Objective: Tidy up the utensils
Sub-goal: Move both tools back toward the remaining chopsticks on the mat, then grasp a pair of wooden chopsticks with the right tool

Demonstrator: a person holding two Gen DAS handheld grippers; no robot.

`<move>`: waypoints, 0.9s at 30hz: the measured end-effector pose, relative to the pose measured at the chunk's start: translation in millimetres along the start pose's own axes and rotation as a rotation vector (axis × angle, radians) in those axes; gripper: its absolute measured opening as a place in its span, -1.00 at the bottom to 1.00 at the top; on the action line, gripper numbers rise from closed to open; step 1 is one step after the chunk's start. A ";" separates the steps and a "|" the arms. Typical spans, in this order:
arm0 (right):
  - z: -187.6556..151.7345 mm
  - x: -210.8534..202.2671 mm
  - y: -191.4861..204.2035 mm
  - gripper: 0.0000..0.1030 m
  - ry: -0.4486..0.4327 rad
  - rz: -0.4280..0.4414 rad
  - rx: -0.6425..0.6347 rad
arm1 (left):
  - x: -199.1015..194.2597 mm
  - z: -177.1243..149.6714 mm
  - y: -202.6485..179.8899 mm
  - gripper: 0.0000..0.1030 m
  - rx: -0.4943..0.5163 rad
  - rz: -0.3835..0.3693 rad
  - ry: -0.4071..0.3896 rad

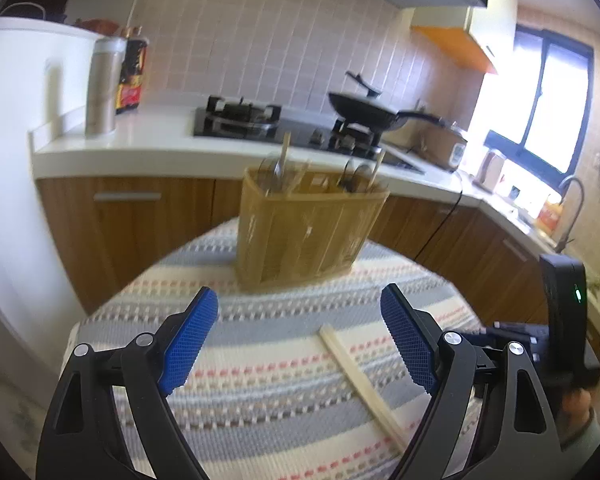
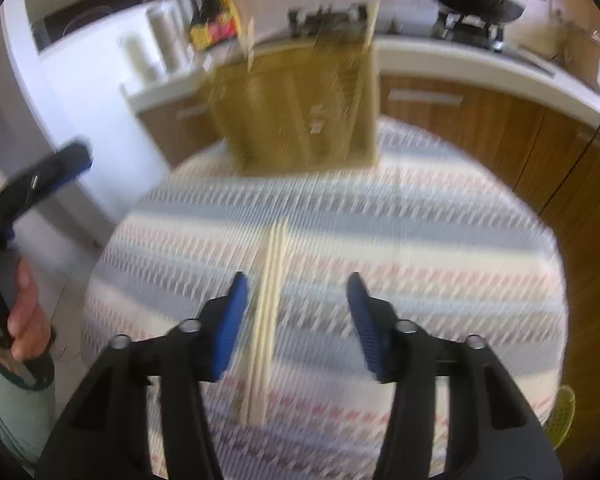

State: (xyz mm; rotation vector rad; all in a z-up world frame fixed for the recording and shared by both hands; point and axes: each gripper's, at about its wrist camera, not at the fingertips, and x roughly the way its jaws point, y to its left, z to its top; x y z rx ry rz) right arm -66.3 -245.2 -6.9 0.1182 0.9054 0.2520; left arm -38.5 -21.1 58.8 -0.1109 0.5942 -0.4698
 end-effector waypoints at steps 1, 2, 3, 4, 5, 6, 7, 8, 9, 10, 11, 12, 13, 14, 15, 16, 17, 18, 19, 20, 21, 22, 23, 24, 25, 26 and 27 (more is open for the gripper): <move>-5.9 3.4 3.6 -0.32 0.016 0.006 -0.001 | 0.9 -4.3 0.0 0.58 -0.001 0.008 0.010; -14.9 6.7 7.3 -0.32 0.031 0.008 -0.001 | 2.0 -8.0 0.0 0.58 -0.002 0.014 0.021; -23.9 8.8 11.4 -0.32 0.044 0.005 -0.007 | 3.1 -12.8 0.0 0.58 -0.002 0.017 0.031; -29.1 10.7 13.6 -0.33 0.054 -0.001 -0.015 | 3.8 -16.4 -0.4 0.58 -0.002 0.018 0.039; -35.3 13.5 16.5 -0.38 0.065 -0.008 -0.022 | 5.1 -20.9 -0.4 0.58 -0.003 0.020 0.049; -41.0 16.3 18.3 -0.45 0.077 -0.009 -0.024 | 6.2 -23.4 -0.5 0.57 -0.004 0.019 0.055; -48.5 21.1 19.6 -0.53 0.096 -0.001 -0.020 | 7.3 -26.2 -0.5 0.57 -0.006 0.016 0.063; -52.6 24.4 19.9 -0.57 0.109 0.004 -0.014 | 8.1 -27.7 -0.8 0.57 -0.007 0.014 0.068; -55.6 26.8 19.7 -0.64 0.116 0.006 -0.008 | 9.2 -30.0 -1.0 0.57 -0.008 0.013 0.074; -59.9 30.9 19.1 -0.65 0.126 0.008 -0.001 | 10.1 -31.5 -1.1 0.57 -0.008 0.014 0.078; -61.6 33.6 18.3 -0.65 0.132 0.009 0.002 | 10.6 -32.6 -1.6 0.57 -0.008 0.014 0.080; -63.4 35.2 17.9 -0.66 0.134 0.011 0.005 | 11.5 -33.4 -1.6 0.57 -0.008 0.013 0.083; -63.7 35.2 18.6 -0.66 0.126 0.009 0.003 | 12.8 -32.9 -1.8 0.57 -0.009 0.013 0.086; -63.4 35.9 19.7 -0.66 0.127 0.003 -0.003 | 13.7 -33.3 -1.7 0.57 -0.009 0.013 0.089; -62.6 37.0 20.7 -0.66 0.129 -0.003 -0.007 | 15.3 -34.0 -1.7 0.57 -0.011 0.013 0.094; -61.7 38.1 21.7 -0.66 0.129 -0.010 -0.010 | 16.9 -34.5 -1.8 0.57 -0.013 0.013 0.098; -60.9 39.1 23.3 -0.66 0.131 -0.018 -0.013 | 18.7 -34.9 -2.1 0.57 -0.017 0.014 0.104; -59.8 40.4 25.9 -0.66 0.133 -0.026 -0.018 | 19.9 -35.5 -2.9 0.57 -0.020 0.016 0.107; -57.2 42.7 29.4 -0.66 0.135 -0.031 -0.021 | 22.2 -36.2 -2.8 0.57 -0.026 0.018 0.114; -55.3 45.7 31.3 -0.66 0.137 -0.035 -0.018 | 24.7 -36.8 -2.8 0.57 -0.030 0.017 0.121; -52.4 48.0 31.8 -0.66 0.142 -0.038 -0.005 | 26.8 -37.5 -2.7 0.57 -0.034 0.018 0.128; -48.8 49.3 28.5 -0.66 0.147 -0.037 0.011 | 28.2 -37.8 -2.8 0.57 -0.037 0.021 0.133; -44.9 52.8 25.2 -0.66 0.152 -0.038 0.021 | 30.0 -38.4 -2.4 0.57 -0.039 0.024 0.139; -44.0 52.3 24.4 -0.66 0.158 -0.041 0.030 | 30.3 -39.1 -2.0 0.57 -0.041 0.026 0.142; -42.6 53.1 23.9 -0.66 0.166 -0.043 0.037 | 30.6 -39.6 -1.3 0.57 -0.042 0.025 0.144; -42.5 53.1 22.9 -0.66 0.171 -0.046 0.041 | 30.4 -39.9 -0.6 0.57 -0.044 0.026 0.144; -43.9 52.0 21.4 -0.66 0.177 -0.044 0.045 | 30.3 -40.1 0.6 0.57 -0.045 0.026 0.144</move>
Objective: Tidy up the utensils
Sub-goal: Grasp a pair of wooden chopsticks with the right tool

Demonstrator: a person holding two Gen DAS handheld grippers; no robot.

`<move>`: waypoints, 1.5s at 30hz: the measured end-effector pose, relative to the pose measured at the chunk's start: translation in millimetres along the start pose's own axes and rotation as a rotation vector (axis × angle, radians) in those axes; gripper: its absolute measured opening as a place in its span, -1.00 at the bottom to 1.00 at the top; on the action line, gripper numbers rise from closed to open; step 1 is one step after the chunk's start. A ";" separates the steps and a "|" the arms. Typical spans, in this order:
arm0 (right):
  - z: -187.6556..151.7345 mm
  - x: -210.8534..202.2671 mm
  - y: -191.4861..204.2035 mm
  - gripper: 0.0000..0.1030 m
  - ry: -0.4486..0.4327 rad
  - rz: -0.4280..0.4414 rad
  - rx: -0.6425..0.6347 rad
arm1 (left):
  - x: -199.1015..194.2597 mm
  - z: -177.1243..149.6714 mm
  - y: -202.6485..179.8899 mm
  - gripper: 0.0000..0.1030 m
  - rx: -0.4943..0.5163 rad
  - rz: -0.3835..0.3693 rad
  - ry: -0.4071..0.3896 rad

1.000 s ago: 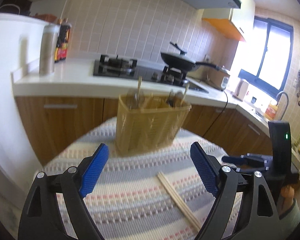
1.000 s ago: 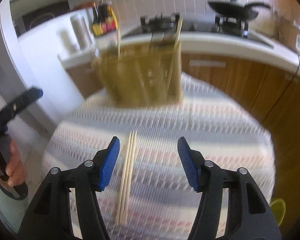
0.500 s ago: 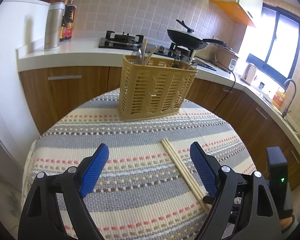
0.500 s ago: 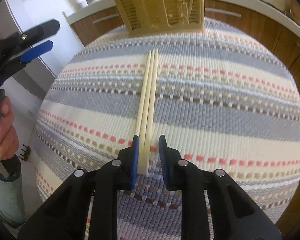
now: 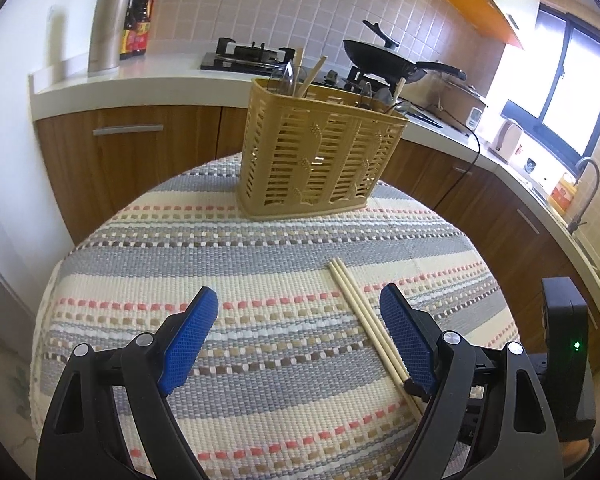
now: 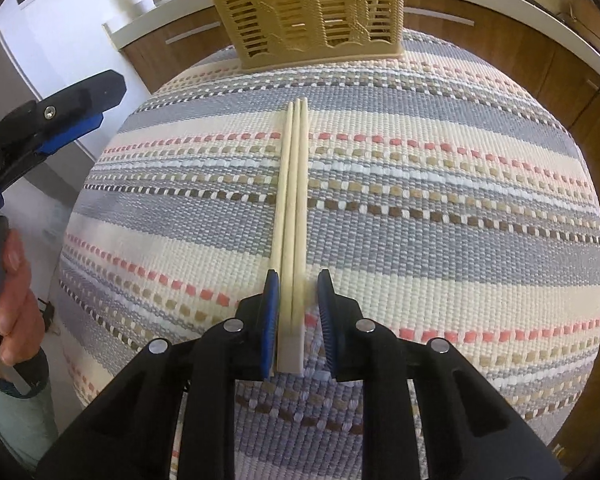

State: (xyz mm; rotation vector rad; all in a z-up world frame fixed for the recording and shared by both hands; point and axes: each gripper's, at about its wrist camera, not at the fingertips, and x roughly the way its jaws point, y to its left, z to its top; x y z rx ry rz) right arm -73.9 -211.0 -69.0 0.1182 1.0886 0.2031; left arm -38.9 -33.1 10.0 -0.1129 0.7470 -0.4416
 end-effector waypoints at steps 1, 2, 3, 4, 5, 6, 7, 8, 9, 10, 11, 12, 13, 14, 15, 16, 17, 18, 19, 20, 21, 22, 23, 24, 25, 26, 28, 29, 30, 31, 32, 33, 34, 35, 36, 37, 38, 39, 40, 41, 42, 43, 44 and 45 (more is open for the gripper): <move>-0.6 -0.4 0.3 -0.66 0.005 -0.003 -0.003 | 0.1 -0.1 1.3 0.57 -0.002 0.000 -0.001; -1.1 -0.6 0.9 -0.66 0.010 -0.012 -0.007 | 0.7 0.0 2.7 0.57 -0.007 0.000 0.000; -1.5 -0.4 2.1 -0.66 0.014 -0.024 -0.012 | 1.7 0.0 4.3 0.57 -0.013 -0.001 0.001; -3.0 -1.7 3.6 -0.66 0.014 -0.030 -0.014 | 2.0 0.1 5.5 0.57 -0.019 -0.003 0.002; -2.0 -1.5 5.0 -0.66 0.014 -0.039 -0.014 | 2.7 0.0 7.3 0.57 -0.027 -0.008 0.004; -0.7 -1.3 4.9 -0.66 0.013 -0.043 -0.005 | 2.8 -0.2 7.7 0.57 -0.031 -0.013 0.005; -0.2 -0.6 4.7 -0.66 0.015 -0.050 0.004 | 2.2 -0.6 8.0 0.57 -0.033 -0.016 0.005; 1.7 0.5 2.9 -0.67 0.019 -0.053 0.017 | 1.4 -1.1 8.2 0.57 -0.032 -0.018 0.005; 3.4 1.1 1.2 -0.67 0.025 -0.048 0.034 | 0.3 -1.3 8.1 0.57 -0.028 -0.016 0.002; 3.1 0.6 1.3 -0.67 0.030 -0.048 0.040 | -1.0 -1.7 7.9 0.57 -0.024 -0.014 -0.002; 3.8 1.0 3.1 -0.67 0.033 -0.056 0.033 | -2.8 -1.8 8.6 0.57 -0.023 -0.014 -0.007; 4.2 1.8 6.4 -0.67 0.033 -0.069 0.017 | -3.5 -1.7 9.6 0.57 -0.025 -0.015 -0.009; 5.2 2.7 9.0 -0.67 0.031 -0.077 0.005 | -3.5 -1.4 10.6 0.57 -0.029 -0.017 -0.010; 6.8 4.4 12.1 -0.67 0.033 -0.078 -0.007 | -3.5 -1.2 11.8 0.57 -0.034 -0.020 -0.010; 9.1 5.4 13.9 -0.67 0.032 -0.084 -0.014 | -3.3 -1.2 12.5 0.57 -0.040 -0.022 -0.008; 11.5 6.8 16.0 -0.67 0.036 -0.083 -0.017 | -2.6 -1.2 13.0 0.57 -0.042 -0.023 -0.005; 13.1 7.2 17.5 -0.67 0.040 -0.076 -0.018 | -2.1 -1.3 13.4 0.57 -0.042 -0.023 -0.002; 13.4 7.9 19.3 -0.78 0.047 -0.059 -0.020 | -1.7 -1.0 13.8 0.57 -0.041 -0.022 0.000; 13.4 8.5 21.5 -0.79 0.059 -0.026 -0.026 | -1.5 -1.2 14.7 0.57 -0.040 -0.020 0.000; 13.1 8.9 23.9 -0.80 0.065 -0.002 -0.027 | -1.8 -2.0 15.4 0.57 -0.040 -0.018 0.001; 11.8 9.0 26.4 -0.80 0.067 0.013 -0.026 | -0.3 -2.3 15.9 0.56 -0.040 -0.021 0.007; 9.9 8.4 29.3 -0.81 0.066 0.021 -0.030 | 2.0 -2.2 16.0 0.55 -0.040 -0.025 0.015; 9.9 8.0 31.5 -0.81 0.062 0.021 -0.032 | 4.3 -2.5 16.5 0.55 -0.041 -0.031 0.026; 9.2 7.1 32.9 -0.85 0.056 0.021 -0.029 | 9.9 -4.0 16.3 0.55 -0.041 -0.044 0.052; 8.7 5.8 31.7 -0.94 0.048 0.024 -0.018 | 15.2 -5.9 15.2 0.55 -0.038 -0.057 0.078; 9.2 3.9 29.2 -0.95 0.041 0.030 -0.003 | 25.0 -8.4 12.0 0.48 -0.026 -0.075 0.125; 7.6 1.9 20.7 -0.95 0.033 0.020 0.018 | 38.6 -13.0 3.8 0.34 0.007 -0.078 0.177; 7.0 1.9 14.9 -0.96 0.034 0.032 0.030 | 46.9 -15.2 -1.8 0.32 0.032 -0.077 0.204; 6.4 1.2 9.4 -0.96 0.038 0.046 0.045 | 53.7 -16.7 -6.1 0.26 0.049 -0.069 0.227; 6.2 0.2 5.6 -0.96 0.041 0.062 0.054 | 60.3 -17.8 -10.4 0.23 0.062 -0.057 0.249; 5.3 -1.9 5.7 -0.96 0.035 0.060 0.038 | 64.9 -18.3 -13.4 0.17 0.071 -0.050 0.260; 3.2 -3.3 7.4 -0.95 0.034 0.052 0.011 | 66.3 -18.6 -14.2 0.16 0.072 -0.049 0.260; -0.7 -4.5 9.1 -0.94 0.023 0.043 -0.005 | 66.7 -18.3 -14.1 0.16 0.068 -0.048 0.257; -2.2 -5.3 11.0 -0.93 0.018 0.041 -0.015 | 66.3 -18.0 -12.4 0.16 0.057 -0.049 0.255; -3.9 -5.6 14.2 -0.93 0.015 0.045 -0.030 | 67.6 -17.3 -9.5 0.16 0.049 -0.051 0.255; -4.8 -5.3 16.7 -0.92 0.010 0.039 -0.038 | 67.5 -17.4 -6.0 0.16 0.038 -0.051 0.257; -5.3 -5.1 19.9 -0.92 0.005 0.027 -0.048 | 67.0 -17.6 -3.8 0.16 0.033 -0.050 0.257; -5.2 -5.7 21.6 -0.92 0.007 0.017 -0.053 | 66.2 -18.1 -1.1 0.16 0.029 -0.045 0.258; -3.8 -3.3 20.6 -0.92 0.011 0.019 -0.047 | 65.9 -17.8 0.0 0.16 0.029 -0.040 0.259; -2.4 -3.0 19.0 -0.92 0.014 0.031 -0.029 | 65.6 -18.0 0.8 0.16 0.028 -0.036 0.258; -1.9 -4.5 14.2 -0.92 0.010 0.057 0.003 | 64.0 -17.5 2.9 0.16 0.024 -0.035 0.258; 1.3 -3.0 13.1 -0.92 0.009 0.071 0.018 | 63.1 -17.3 5.0 0.16 0.020 -0.039 0.258; 2.5 -4.3 9.5 -0.92 0.007 0.086 0.033 | 61.9 -16.9 6.9 0.16 0.017 -0.043 0.259; 2.8 -5.8 5.5 -0.86 0.005 0.099 0.049 | 61.8 -16.9 7.5 0.16 0.015 -0.044 0.259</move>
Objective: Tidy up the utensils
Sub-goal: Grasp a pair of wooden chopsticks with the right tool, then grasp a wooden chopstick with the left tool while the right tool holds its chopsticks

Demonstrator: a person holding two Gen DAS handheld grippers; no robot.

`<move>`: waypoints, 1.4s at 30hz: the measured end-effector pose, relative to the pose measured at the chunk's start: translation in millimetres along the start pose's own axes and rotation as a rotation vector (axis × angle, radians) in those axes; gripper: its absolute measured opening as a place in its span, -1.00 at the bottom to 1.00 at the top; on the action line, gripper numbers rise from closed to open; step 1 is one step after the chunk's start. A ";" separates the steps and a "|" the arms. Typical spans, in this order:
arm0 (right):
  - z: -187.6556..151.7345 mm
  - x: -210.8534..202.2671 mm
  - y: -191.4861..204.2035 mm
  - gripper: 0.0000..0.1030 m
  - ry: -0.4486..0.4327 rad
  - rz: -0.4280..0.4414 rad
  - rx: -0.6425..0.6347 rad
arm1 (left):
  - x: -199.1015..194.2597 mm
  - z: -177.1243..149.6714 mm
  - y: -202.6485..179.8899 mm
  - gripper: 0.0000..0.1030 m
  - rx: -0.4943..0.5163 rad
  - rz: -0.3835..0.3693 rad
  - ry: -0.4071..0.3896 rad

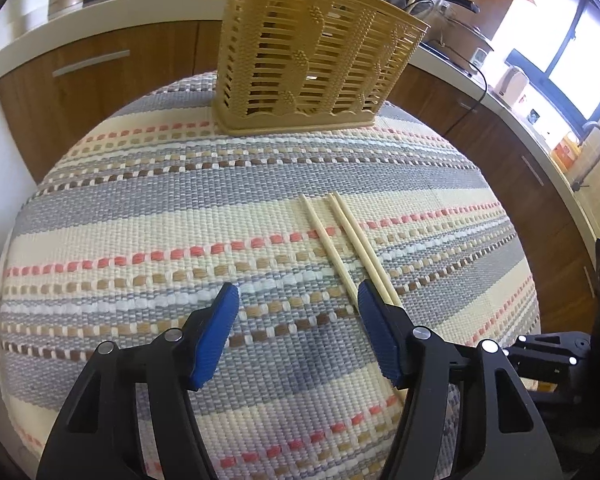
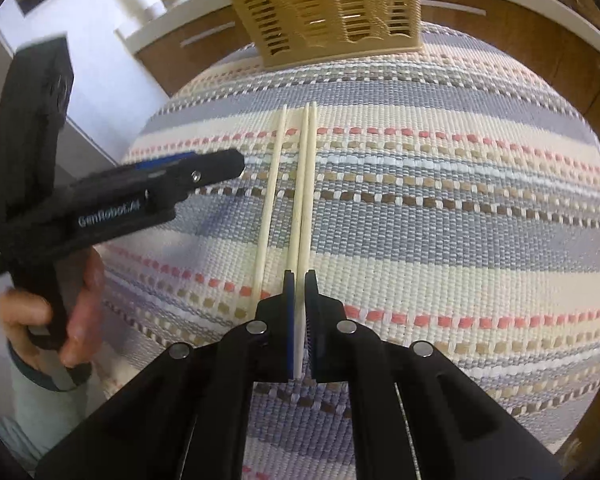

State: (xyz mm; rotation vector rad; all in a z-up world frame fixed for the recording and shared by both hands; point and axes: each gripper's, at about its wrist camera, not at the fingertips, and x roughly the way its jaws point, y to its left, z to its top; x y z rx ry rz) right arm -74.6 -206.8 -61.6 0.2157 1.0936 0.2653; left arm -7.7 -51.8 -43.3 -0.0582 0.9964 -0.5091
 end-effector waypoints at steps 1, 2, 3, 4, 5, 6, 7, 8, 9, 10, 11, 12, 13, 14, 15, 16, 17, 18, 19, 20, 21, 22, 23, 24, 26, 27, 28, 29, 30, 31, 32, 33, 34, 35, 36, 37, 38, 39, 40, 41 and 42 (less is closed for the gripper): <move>-0.1 -1.1 -2.2 -0.79 -0.002 0.006 0.010 | 0.0 -0.2 0.4 0.16 -0.001 0.000 -0.001; -1.4 -2.6 -4.1 -0.75 -0.003 0.011 0.018 | -0.2 -0.6 0.7 0.16 -0.001 -0.001 -0.001; -1.3 -2.6 -4.2 -0.65 -0.002 0.008 0.018 | -0.3 -0.8 1.1 0.16 -0.001 -0.003 -0.001; -3.5 -4.5 -4.2 -0.61 -0.002 0.005 0.016 | -0.6 -1.0 1.3 0.16 -0.002 -0.007 -0.002; -5.3 -5.8 -3.6 -0.61 -0.003 -0.001 0.011 | -0.8 -1.1 1.2 0.16 -0.002 -0.010 -0.003; -4.3 -1.4 -0.3 -0.61 0.002 -0.011 0.008 | -1.1 -1.6 0.7 0.16 -0.002 -0.012 -0.003; -5.0 2.7 2.3 -0.61 0.017 -0.031 0.000 | -1.3 -1.6 -0.3 0.16 -0.001 -0.012 -0.004; -3.6 7.8 9.2 -0.61 0.010 -0.046 -0.008 | -1.4 -1.7 -0.8 0.16 0.000 -0.013 -0.005; -2.9 9.3 14.4 -0.61 0.014 -0.073 -0.025 | -1.6 -2.0 -1.2 0.16 0.001 -0.014 -0.007; -2.4 11.2 19.6 -0.61 0.014 -0.088 -0.038 | -1.7 -2.0 -2.1 0.16 0.001 -0.014 -0.007; -2.5 14.0 26.6 -0.61 0.018 -0.103 -0.060 | -2.1 -1.7 -2.3 0.16 0.000 -0.014 -0.007; -2.3 16.0 33.0 -0.62 0.015 -0.125 -0.075 | -1.6 -1.4 -2.9 0.16 -0.001 -0.013 -0.007; -2.4 18.0 39.4 -0.80 0.012 -0.161 -0.098 | -0.9 -0.8 -4.7 0.16 -0.002 -0.013 -0.006; -2.3 18.9 42.0 -0.79 0.008 -0.190 -0.110 | 0.3 0.5 -7.4 0.16 0.001 -0.013 -0.002; -1.7 18.7 40.8 -0.80 0.006 -0.190 -0.105 | 2.1 1.7 -10.6 0.16 0.005 -0.009 0.003; -1.2 19.2 38.3 -0.80 0.003 -0.182 -0.089 | 4.0 3.3 -14.8 0.16 0.012 -0.003 0.009; -0.3 17.0 31.0 -0.80 -0.003 -0.173 -0.066 | 6.5 5.5 -21.1 0.16 0.027 0.005 0.018; -0.1 13.5 22.9 -0.80 -0.009 -0.168 -0.042 | 8.4 7.3 -25.9 0.16 0.039 0.013 0.022; -1.3 8.7 14.8 -0.80 -0.013 -0.164 -0.023 | 11.9 10.3 -32.4 0.16 0.055 0.035 0.030; -1.0 5.0 5.0 -0.80 -0.018 -0.157 0.000 | 17.1 13.6 -38.3 0.13 0.069 0.070 0.045; 0.0 0.8 -7.6 -0.80 -0.024 -0.153 0.021 | 21.6 15.9 -42.1 -0.09 0.078 0.091 0.057; 0.0 -2.2 -13.3 -0.80 -0.028 -0.152 0.030 | 28.1 18.3 -46.6 -0.22 0.089 0.116 0.081; 0.9 -5.1 -18.2 -0.80 -0.033 -0.154 0.038 | 34.9 20.9 -51.3 -0.32 0.100 0.144 0.104; 0.8 -8.4 -22.2 -0.80 -0.040 -0.158 0.045 | 38.3 23.3 -58.2 -0.32 0.124 0.179 0.107; 1.0 -13.4 -28.8 -0.80 -0.052 -0.161 0.049 | 43.6 25.1 -70.3 -0.33 0.164 0.214 0.127; 1.3 -14.7 -30.9 -0.80 -0.055 -0.162 0.048 | 45.2 24.5 -76.3 -0.42 0.186 0.229 0.132; -0.2 -15.7 -34.2 -0.80 -0.056 -0.168 0.044 | 45.7 23.2 -80.7 -0.47 0.204 0.252 0.131; 0.5 -15.7 -35.8 -0.80 -0.052 -0.177 0.036 | 45.6 22.2 -84.6 -0.72 0.221 0.256 0.129; 0.9 -16.0 -37.3 -0.80 -0.048 -0.183 0.031 | 45.4 22.2 -86.8 -0.87 0.227 0.257 0.131; 2.0 -16.2 -40.3 -0.79 -0.047 -0.190 0.031 | 44.1 22.2 -87.3 -0.91 0.229 0.256 0.134; 3.3 -15.5 -42.8 -0.78 -0.041 -0.185 0.035 | 42.2 22.0 -86.4 -0.92 0.228 0.243 0.137; 4.8 -14.1 -45.5 -0.78 -0.027 -0.167 0.043 | 39.9 22.2 -84.2 -0.93 0.223 0.228 0.137; 4.1 -14.7 -49.1 -0.77 -0.018 -0.148 0.050 | 37.2 21.9 -79.1 -0.93 0.214 0.211 0.138; 7.0 -13.3 -52.0 -0.74 -0.008 -0.128 0.058 | 33.4 22.0 -74.4 -0.93 0.200 0.198 0.138; 11.2 -12.2 -55.3 -0.64 0.006 -0.111 0.065 | 29.9 21.0 -64.8 -0.93 0.194 0.192 0.133; 15.9 -10.9 -56.6 -0.48 0.019 -0.100 0.063 | 26.0 21.0 -57.8 -0.93 0.187 0.185 0.127; 20.5 -9.5 -56.6 -0.36 0.029 -0.092 0.059 | 22.2 22.3 -52.0 -0.93 0.173 0.177 0.128; 25.3 -9.0 -56.5 -0.04 0.041 -0.082 0.052 | 20.0 23.3 -46.7 -0.92 0.163 0.169 0.132; 32.4 -7.9 -55.9 0.06 0.049 -0.080 0.041 | 18.6 24.2 -41.8 -0.92 0.158 0.165 0.134; 38.4 -7.0 -54.6 0.05 0.053 -0.082 0.028 | 16.8 26.1 -36.6 -0.92 0.152 0.161 0.139; 46.3 -4.6 -52.1 0.05 0.068 -0.087 0.007 | 18.0 28.2 -31.3 -0.91 0.152 0.159 0.145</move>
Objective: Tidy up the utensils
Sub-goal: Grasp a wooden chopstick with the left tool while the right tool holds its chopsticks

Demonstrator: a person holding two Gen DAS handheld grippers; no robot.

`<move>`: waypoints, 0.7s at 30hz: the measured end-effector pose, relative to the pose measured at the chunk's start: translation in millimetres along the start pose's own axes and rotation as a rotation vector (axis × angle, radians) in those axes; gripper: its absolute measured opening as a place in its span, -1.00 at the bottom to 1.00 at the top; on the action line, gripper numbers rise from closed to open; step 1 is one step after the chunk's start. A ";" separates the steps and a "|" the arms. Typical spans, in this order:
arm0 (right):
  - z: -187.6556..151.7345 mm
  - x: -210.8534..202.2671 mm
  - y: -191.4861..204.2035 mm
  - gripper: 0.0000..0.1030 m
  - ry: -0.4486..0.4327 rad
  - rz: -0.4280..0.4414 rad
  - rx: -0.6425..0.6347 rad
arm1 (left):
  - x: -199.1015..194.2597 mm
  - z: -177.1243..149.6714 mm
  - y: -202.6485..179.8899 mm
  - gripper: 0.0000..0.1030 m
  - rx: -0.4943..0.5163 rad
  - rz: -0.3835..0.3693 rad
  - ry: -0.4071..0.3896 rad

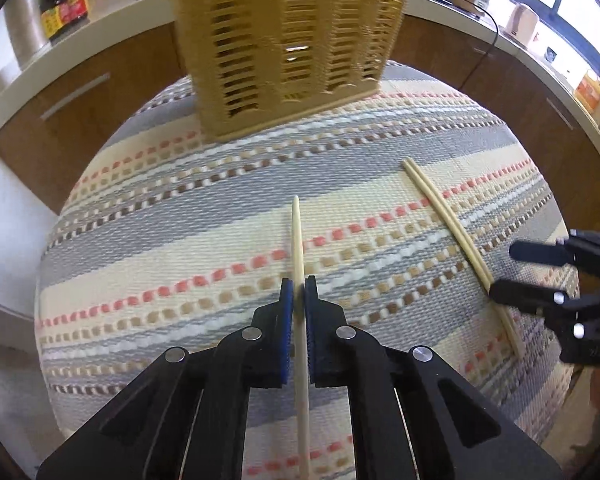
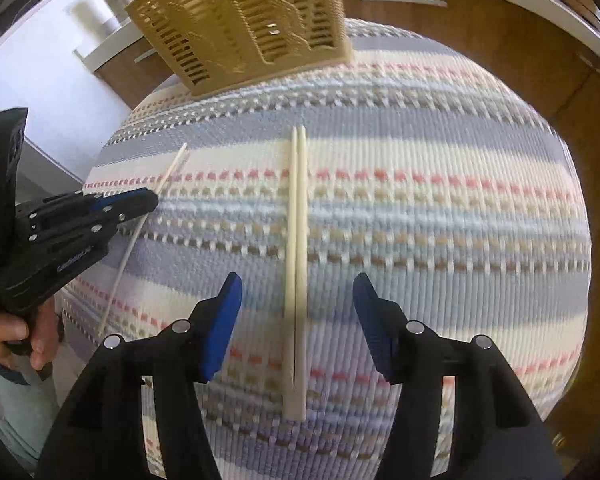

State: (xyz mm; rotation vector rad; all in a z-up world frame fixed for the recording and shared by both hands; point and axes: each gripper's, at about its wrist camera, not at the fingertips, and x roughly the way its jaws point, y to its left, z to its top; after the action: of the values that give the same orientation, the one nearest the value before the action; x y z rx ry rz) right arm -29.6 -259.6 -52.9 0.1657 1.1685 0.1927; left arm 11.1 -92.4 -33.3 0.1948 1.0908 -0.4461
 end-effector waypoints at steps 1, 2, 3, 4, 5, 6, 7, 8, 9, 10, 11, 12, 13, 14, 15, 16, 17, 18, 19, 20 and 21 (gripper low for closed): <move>4.5 0.9 1.6 0.02 0.011 -0.003 -0.010 | 0.8 1.0 4.0 -0.91 0.003 -0.006 0.008; 11.2 2.7 3.4 -0.02 0.025 -0.003 -0.020 | 2.6 2.8 8.1 -0.90 0.003 -0.018 0.019; 17.9 6.3 5.1 -0.15 0.049 -0.005 -0.032 | 4.5 4.2 10.1 -0.90 0.003 -0.030 0.028; 22.9 9.9 6.0 -0.29 0.069 -0.010 -0.037 | 5.7 4.7 11.7 -0.89 0.007 -0.047 0.037; 27.5 13.5 6.8 -0.31 0.089 -0.017 -0.036 | 6.9 5.1 13.4 -0.78 0.013 -0.061 0.047; 33.3 18.5 6.5 -0.32 0.115 -0.024 -0.032 | 7.4 5.5 14.3 -0.56 0.022 -0.074 0.062; 36.0 21.8 6.8 -0.35 0.135 -0.022 -0.032 | 6.8 5.3 13.8 -0.45 0.037 -0.080 0.073; 38.9 24.1 7.5 -0.35 0.149 -0.025 -0.036 | 6.4 4.8 12.2 -0.27 0.057 -0.089 0.085; 42.6 24.5 10.1 -0.38 0.159 -0.031 -0.048 | 6.8 4.4 10.0 -0.26 0.071 -0.092 0.096; 44.7 26.1 11.7 -0.45 0.175 -0.027 -0.053 | 7.3 3.9 8.0 -0.26 0.091 -0.085 0.116; 46.8 28.8 13.1 -0.48 0.198 -0.022 -0.051 | 7.8 3.4 7.0 -0.26 0.104 -0.074 0.131; 48.8 30.1 16.1 -0.59 0.205 -0.049 -0.061 | 11.7 4.4 4.1 -0.32 0.122 -0.051 0.158; 50.3 31.3 19.8 -0.75 0.212 -0.077 -0.079 | 13.1 5.6 -0.2 -0.36 0.149 -0.023 0.163; 51.2 32.7 23.3 -0.80 0.219 -0.103 -0.095 | 14.6 6.3 -5.5 -0.42 0.179 0.013 0.173; 51.6 33.6 25.8 -0.80 0.223 -0.116 -0.106 | 15.0 6.9 -9.3 -0.57 0.195 0.025 0.175; 53.0 35.4 28.1 -0.80 0.226 -0.122 -0.113 | 14.9 7.3 -13.2 -0.73 0.205 0.018 0.178; 53.2 36.3 30.8 -0.81 0.225 -0.125 -0.120 | 15.0 7.4 -16.7 -0.92 0.212 0.023 0.181; 52.7 35.3 31.4 -0.81 0.219 -0.122 -0.125 | 14.8 7.1 -18.7 -0.92 0.217 0.036 0.177; 52.7 36.1 33.6 -0.81 0.213 -0.115 -0.124 | 12.4 6.6 -20.5 -0.93 0.221 0.047 0.155; 52.3 32.8 33.7 -0.81 0.194 -0.092 -0.116 | 9.2 6.7 -21.5 -0.93 0.216 0.043 0.133; 52.4 26.6 34.0 -0.81 0.166 -0.061 -0.110 | 3.2 7.2 -20.4 -0.93 0.199 0.027 0.110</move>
State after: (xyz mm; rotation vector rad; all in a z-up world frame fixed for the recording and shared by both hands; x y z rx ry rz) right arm 26.6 -221.8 -48.9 0.0172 1.3232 0.2191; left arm 9.2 -114.1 -31.5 0.4126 1.1497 -0.5245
